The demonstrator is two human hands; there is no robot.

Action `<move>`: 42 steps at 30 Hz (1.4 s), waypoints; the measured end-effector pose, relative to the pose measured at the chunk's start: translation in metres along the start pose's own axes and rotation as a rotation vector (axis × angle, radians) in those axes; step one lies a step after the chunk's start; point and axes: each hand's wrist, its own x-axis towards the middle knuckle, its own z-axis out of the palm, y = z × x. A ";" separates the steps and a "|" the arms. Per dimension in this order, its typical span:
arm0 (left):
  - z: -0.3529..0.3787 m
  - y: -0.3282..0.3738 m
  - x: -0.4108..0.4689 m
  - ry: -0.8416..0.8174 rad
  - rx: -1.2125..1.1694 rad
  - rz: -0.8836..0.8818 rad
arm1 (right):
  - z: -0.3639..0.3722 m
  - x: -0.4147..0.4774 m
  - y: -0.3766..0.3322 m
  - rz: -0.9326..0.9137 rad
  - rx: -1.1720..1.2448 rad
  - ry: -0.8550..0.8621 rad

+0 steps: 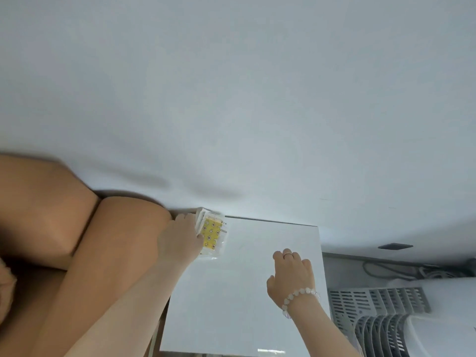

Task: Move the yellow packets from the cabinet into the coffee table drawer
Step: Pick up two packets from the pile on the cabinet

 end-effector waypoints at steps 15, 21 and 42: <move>0.110 -0.002 0.059 0.005 -0.182 -0.238 | 0.121 0.061 -0.001 0.176 0.339 -0.137; 0.132 -0.006 0.084 -0.060 -0.142 -0.211 | 0.108 0.114 0.016 0.518 0.987 -0.115; 0.146 0.013 0.079 0.019 -0.054 -0.344 | 0.119 0.130 0.019 0.546 1.289 -0.144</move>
